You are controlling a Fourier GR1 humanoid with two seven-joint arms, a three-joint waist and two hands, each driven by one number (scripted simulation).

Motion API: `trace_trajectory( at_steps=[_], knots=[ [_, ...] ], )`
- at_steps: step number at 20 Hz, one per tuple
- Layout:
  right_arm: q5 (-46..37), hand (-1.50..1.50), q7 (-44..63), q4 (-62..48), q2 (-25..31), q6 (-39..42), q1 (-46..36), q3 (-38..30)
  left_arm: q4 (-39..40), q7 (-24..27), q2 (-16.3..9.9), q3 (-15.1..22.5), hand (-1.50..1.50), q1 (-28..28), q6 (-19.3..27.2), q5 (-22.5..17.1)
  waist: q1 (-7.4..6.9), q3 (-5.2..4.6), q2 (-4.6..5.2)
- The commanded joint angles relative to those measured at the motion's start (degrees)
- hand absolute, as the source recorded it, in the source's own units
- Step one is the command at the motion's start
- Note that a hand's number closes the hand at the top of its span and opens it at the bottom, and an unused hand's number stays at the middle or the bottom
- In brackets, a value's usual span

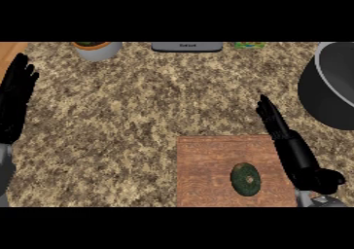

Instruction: Pick the squash from the cutting board and place it in the pot

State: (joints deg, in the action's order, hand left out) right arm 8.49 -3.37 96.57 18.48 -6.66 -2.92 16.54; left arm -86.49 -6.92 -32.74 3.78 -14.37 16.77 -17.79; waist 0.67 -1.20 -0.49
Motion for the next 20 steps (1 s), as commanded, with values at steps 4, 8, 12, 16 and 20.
trace_trajectory(
  at_steps=[4,8,12,16,20],
  knots=[
    [-11.0,1.5,7.3,1.1,-4.1,-14.2,7.6,3.5,1.9,-0.2,4.0,8.1,0.0,5.9,-6.2,-1.6,1.41,0.91,0.52],
    [-23.4,1.5,6.3,-2.5,3.7,-27.3,8.0,-7.6,0.9,-4.4,2.6,12.5,0.0,7.9,-7.0,-3.3,6.64,0.23,-0.02],
    [-29.2,-1.5,-3.1,5.2,-6.5,-41.3,9.5,-5.8,-1.3,-4.2,3.0,15.4,0.0,10.9,-7.1,-5.1,4.57,1.05,-0.81],
    [-37.2,-1.5,-5.9,11.6,-11.4,-47.4,14.7,1.5,-0.3,-1.7,3.2,17.9,0.0,11.4,-6.8,-4.7,3.21,0.86,-0.15],
    [-43.4,-1.5,4.2,10.6,-13.7,-45.0,21.1,6.4,-1.1,-1.1,3.9,20.2,0.0,11.3,-5.4,-4.8,1.89,0.69,0.5]
  ],
)
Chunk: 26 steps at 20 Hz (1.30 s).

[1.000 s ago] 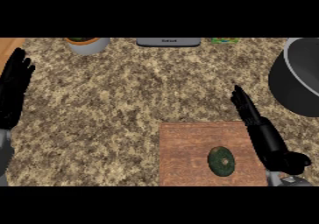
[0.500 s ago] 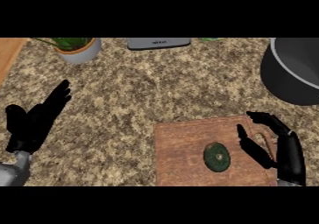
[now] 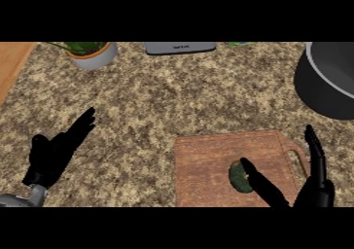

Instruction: Pick the squash from the cutting board and place it in the pot

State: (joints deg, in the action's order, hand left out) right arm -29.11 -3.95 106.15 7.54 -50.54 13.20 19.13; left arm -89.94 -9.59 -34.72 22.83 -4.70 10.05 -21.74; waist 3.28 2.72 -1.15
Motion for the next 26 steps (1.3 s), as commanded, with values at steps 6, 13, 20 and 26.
trace_trajectory(
  at_steps=[6,13,20,26],
  knots=[
    [-11.0,-1.5,17.3,6.5,-5.2,3.7,13.2,7.2,0.3,1.1,3.6,2.0,0.0,1.4,1.4,-2.7,-1.27,-3.25,1.28],
    [-13.4,-1.5,33.1,9.1,-7.5,12.1,11.1,8.2,1.6,3.3,5.4,5.0,0.0,0.8,3.0,-1.6,-3.1,-3.09,1.94],
    [-15.8,-1.5,45.1,6.1,-6.3,24.9,8.0,8.2,3.3,2.8,7.1,5.2,0.0,-1.0,3.4,-1.0,-3.12,-2.9,1.78],
    [-16.4,-1.5,44.3,6.6,-5.1,23.5,9.7,7.5,7.9,5.1,7.9,2.4,0.0,-0.6,-0.6,-0.3,-2.57,-2.76,1.24]
  ],
)
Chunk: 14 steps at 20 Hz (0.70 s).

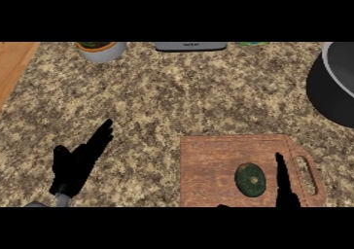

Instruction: Pick the squash from the cutting board and place it in the pot

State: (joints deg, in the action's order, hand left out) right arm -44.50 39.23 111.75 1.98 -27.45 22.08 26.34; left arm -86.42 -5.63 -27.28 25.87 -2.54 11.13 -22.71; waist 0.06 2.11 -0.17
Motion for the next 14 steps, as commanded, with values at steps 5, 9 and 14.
trace_trajectory(
  at_steps=[5,9,14],
  knots=[
    [3.9,-1.5,-4.3,1.6,3.3,-1.7,1.4,-3.6,4.9,2.0,5.2,0.0,0.0,-1.2,-0.3,4.7,0.55,-2.09,0.17],
    [11.8,-1.5,-12.0,1.2,5.4,-3.6,4.0,-4.6,6.7,-0.6,5.4,-4.3,0.0,-4.7,-3.3,4.1,0.74,-2.05,0.16],
    [23.1,-1.5,-27.0,-5.1,2.8,-7.3,4.7,-3.6,9.3,2.9,6.0,-5.3,0.0,-2.7,-6.9,5.4,0.43,-2.03,0.1]
  ],
)
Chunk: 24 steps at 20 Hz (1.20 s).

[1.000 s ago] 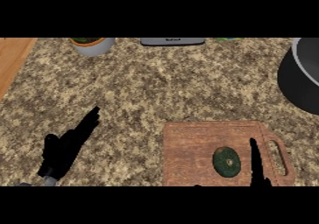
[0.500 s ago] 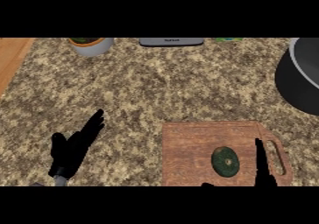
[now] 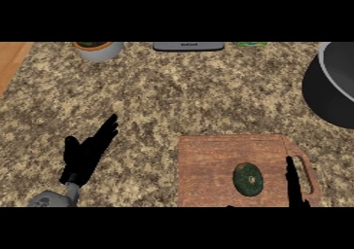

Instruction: Pick the squash from the cutting board and place it in the pot

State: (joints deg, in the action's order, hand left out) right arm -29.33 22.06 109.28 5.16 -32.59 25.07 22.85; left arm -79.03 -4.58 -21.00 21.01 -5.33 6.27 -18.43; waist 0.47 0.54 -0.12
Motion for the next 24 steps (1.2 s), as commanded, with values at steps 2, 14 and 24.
trace_trajectory(
  at_steps=[2,14,24],
  knots=[
    [13.1,-1.5,-13.2,-6.3,-1.1,-1.0,-2.3,-3.5,-2.9,-3.3,-1.7,-1.7,0.0,-0.3,-2.7,-0.5,-0.42,-0.45,0.02],
    [31.3,-1.5,-34.6,-25.3,-5.1,6.2,-6.1,-10.9,-2.9,-0.4,1.4,-4.0,0.0,3.5,-4.5,4.9,-0.55,-0.51,0.08],
    [31.5,1.5,-43.7,-37.4,-5.1,6.0,-13.6,-11.7,-1.9,-2.9,3.2,-5.2,0.0,1.1,-5.8,6.1,-0.8,-0.48,0.11]
  ],
)
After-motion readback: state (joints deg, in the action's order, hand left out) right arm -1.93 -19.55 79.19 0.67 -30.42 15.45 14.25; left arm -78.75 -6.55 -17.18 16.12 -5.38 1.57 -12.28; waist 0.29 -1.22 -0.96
